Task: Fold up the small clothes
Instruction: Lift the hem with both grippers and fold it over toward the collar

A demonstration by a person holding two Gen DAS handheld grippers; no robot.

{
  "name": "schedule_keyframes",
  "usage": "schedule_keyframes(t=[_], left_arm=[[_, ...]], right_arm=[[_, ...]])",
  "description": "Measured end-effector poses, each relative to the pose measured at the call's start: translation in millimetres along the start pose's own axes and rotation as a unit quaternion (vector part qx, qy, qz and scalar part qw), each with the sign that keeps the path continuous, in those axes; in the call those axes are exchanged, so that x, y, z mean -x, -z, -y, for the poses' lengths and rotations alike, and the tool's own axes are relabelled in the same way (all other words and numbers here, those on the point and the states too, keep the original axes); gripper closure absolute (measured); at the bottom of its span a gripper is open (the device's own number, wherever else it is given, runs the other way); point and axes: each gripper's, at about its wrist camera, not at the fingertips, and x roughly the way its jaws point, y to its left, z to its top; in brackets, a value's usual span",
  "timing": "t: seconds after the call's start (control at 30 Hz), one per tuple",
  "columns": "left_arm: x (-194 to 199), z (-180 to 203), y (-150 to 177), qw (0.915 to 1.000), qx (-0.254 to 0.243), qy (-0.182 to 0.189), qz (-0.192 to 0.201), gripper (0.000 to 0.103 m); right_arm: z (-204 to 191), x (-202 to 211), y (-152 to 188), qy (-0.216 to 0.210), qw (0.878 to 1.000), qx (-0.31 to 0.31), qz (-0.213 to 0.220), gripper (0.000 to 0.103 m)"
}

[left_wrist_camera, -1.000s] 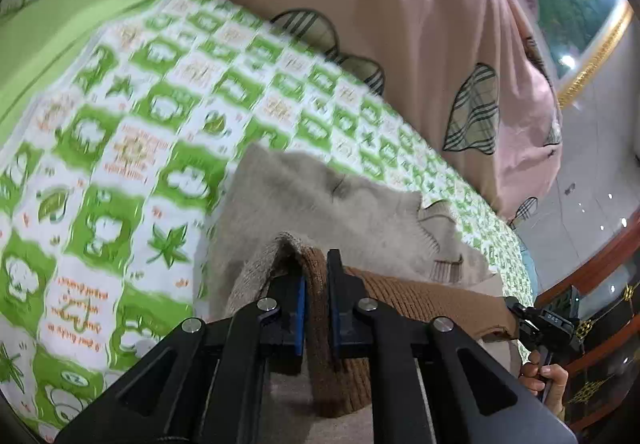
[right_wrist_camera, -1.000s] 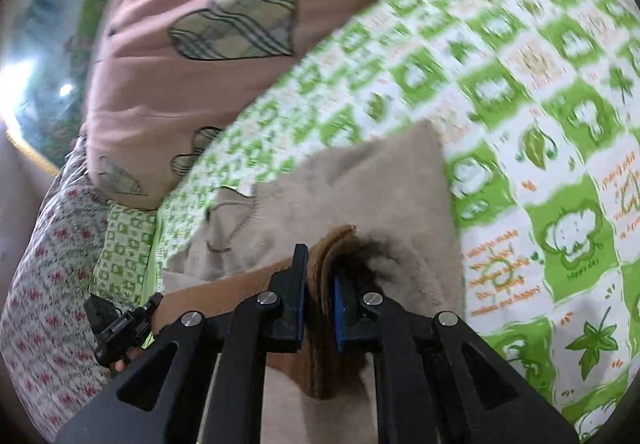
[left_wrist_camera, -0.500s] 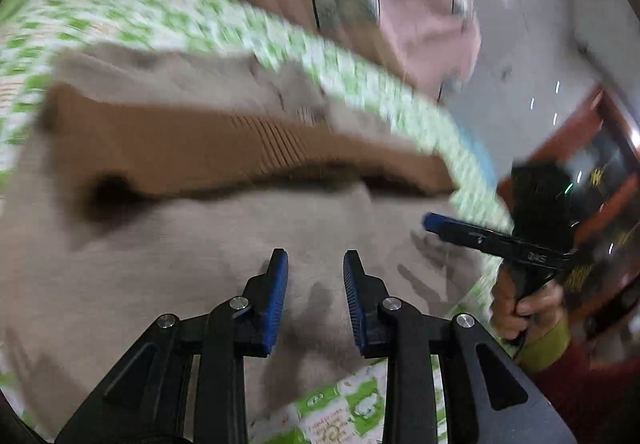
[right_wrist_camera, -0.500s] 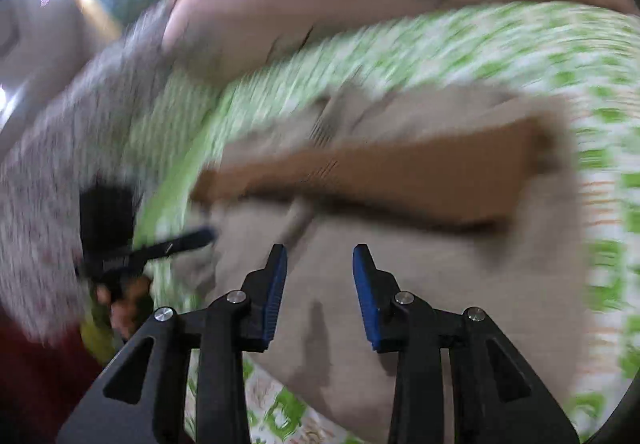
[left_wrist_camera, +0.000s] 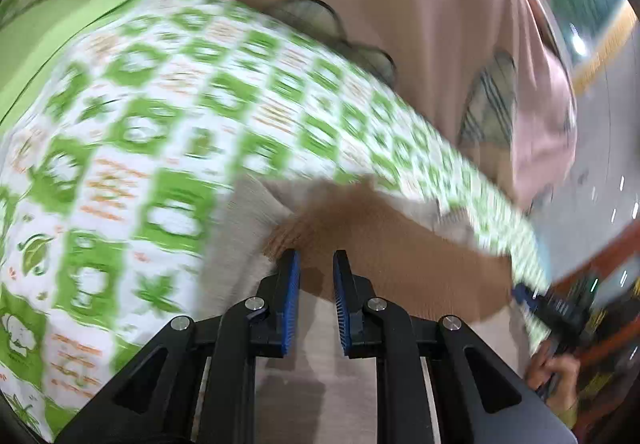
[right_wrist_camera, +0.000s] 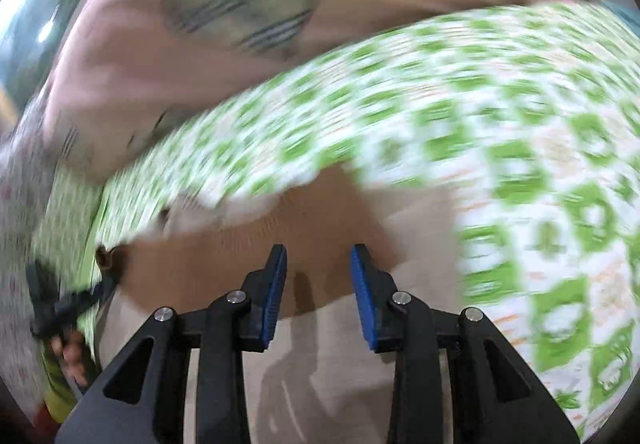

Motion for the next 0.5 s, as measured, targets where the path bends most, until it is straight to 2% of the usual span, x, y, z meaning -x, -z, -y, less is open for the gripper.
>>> schedule_keyframes(t=[0.07, 0.17, 0.3, 0.37, 0.5], left_arm=[[8, -12, 4, 0.9994, 0.024, 0.011, 0.021, 0.086], [26, -13, 17, 0.9983, 0.029, -0.032, 0.039, 0.076], [62, 0, 54, 0.9983, 0.029, -0.016, 0.048, 0.075], [78, 11, 77, 0.9987, 0.022, -0.005, 0.045, 0.071], [96, 32, 124, 0.9997, 0.008, 0.015, 0.019, 0.063]], right_arm=[[16, 8, 5, -0.023, 0.999, -0.036, 0.012, 0.068], [18, 27, 21, -0.026, 0.999, -0.034, 0.022, 0.068], [-9, 47, 45, -0.045, 0.998, -0.016, 0.036, 0.065], [-22, 60, 63, -0.057, 0.998, -0.004, 0.036, 0.058], [-39, 73, 96, -0.082, 0.996, 0.006, 0.026, 0.051]])
